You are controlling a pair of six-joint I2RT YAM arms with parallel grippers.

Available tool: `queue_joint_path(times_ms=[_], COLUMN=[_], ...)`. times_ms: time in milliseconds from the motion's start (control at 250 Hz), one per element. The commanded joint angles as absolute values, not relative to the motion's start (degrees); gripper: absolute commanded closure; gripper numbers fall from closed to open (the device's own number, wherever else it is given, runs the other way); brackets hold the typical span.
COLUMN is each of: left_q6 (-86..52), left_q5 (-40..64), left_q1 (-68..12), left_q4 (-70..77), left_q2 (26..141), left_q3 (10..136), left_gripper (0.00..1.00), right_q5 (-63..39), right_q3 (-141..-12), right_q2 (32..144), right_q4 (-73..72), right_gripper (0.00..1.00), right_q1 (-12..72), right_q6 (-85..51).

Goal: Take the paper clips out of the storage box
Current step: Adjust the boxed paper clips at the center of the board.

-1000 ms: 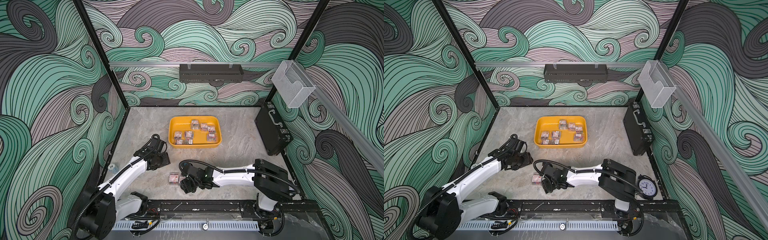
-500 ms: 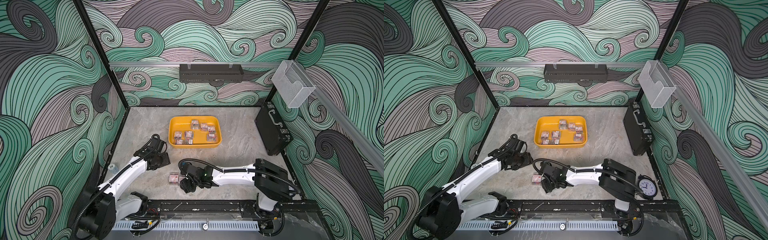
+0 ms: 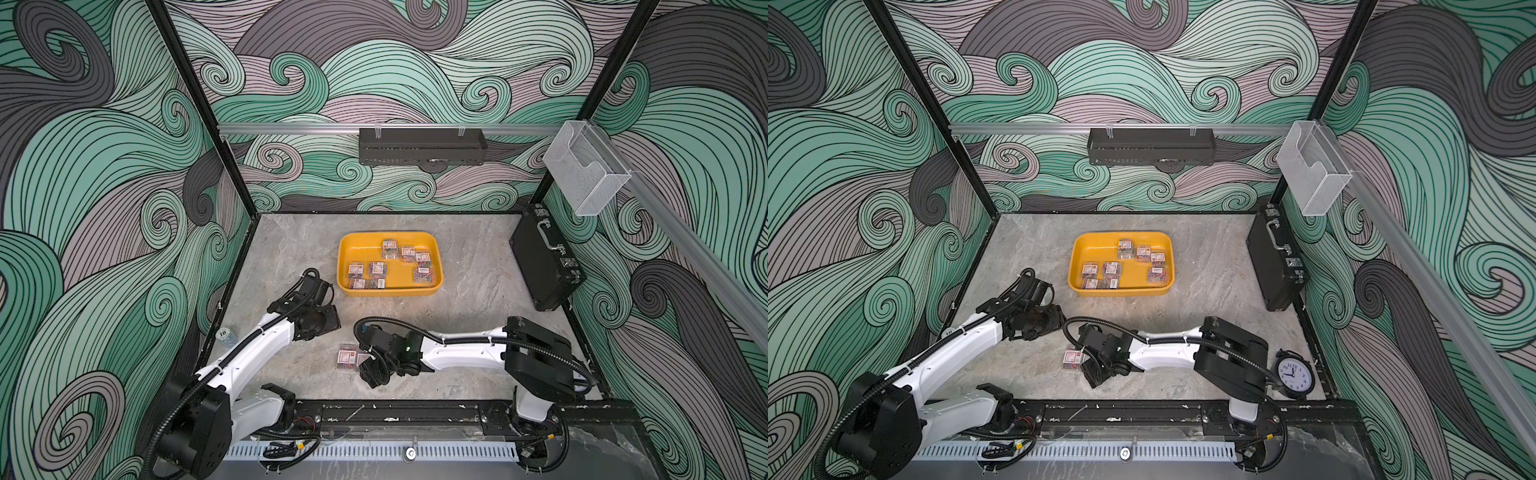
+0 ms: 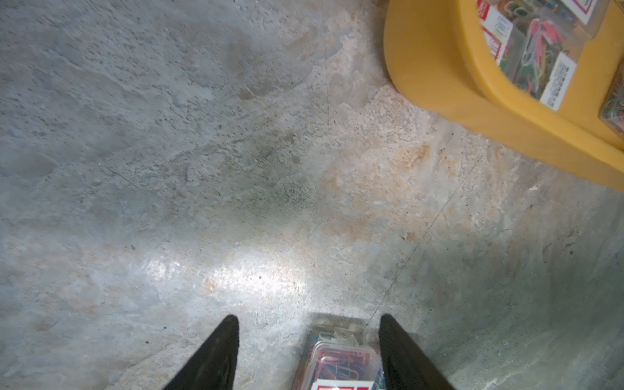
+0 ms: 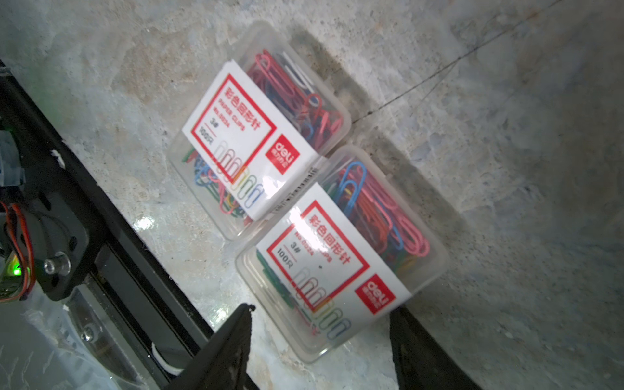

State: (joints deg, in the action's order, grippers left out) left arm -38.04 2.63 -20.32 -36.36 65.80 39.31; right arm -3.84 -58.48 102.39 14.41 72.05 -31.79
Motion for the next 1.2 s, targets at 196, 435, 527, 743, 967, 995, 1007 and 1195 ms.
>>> queue_joint_path(times_ms=[196, 435, 527, 743, 967, 995, 1007, 1195], left_q6=[-37.7, -37.7, -37.8, -37.7, -34.1, -33.5, -33.3, -29.7], left_q5=[3.4, 3.5, 3.5, 2.8, -0.3, -0.7, -0.9, -1.1], left_q1=[-20.0, -20.0, -20.1, -20.0, -18.6, -18.3, -18.2, -15.1], left_q4=[-37.6, -37.5, -37.5, -35.7, -35.1, -35.2, -35.3, -35.3], left_q2=[64.8, 64.7, 64.7, 65.5, 72.3, 73.6, 74.2, 84.2], left_q3=[40.7, 40.6, 40.6, 41.0, 50.2, 51.7, 52.4, 63.0], left_gripper=[0.35, 0.35, 0.35, 0.35, 0.35, 0.35, 0.35, 0.36], right_q5=[-2.0, -1.8, -2.0, -2.7, -0.3, 0.0, 0.3, 2.6], right_q3=[-59.9, -60.1, -60.3, -59.7, -58.1, -57.8, -57.6, -54.3], right_q2=[104.5, 104.8, 105.0, 103.4, 96.4, 95.3, 94.7, 87.5], right_q4=[17.0, 16.8, 16.8, 16.1, 17.7, 17.7, 17.7, 16.3], right_gripper=[0.34, 0.35, 0.35, 0.34, 0.33, 0.33, 0.33, 0.31], right_q1=[72.2, 72.2, 72.1, 72.1, 71.0, 70.6, 70.4, 67.0], right_q6=[-32.7, -32.4, -32.1, -30.8, -27.4, -27.4, -27.5, -28.6])
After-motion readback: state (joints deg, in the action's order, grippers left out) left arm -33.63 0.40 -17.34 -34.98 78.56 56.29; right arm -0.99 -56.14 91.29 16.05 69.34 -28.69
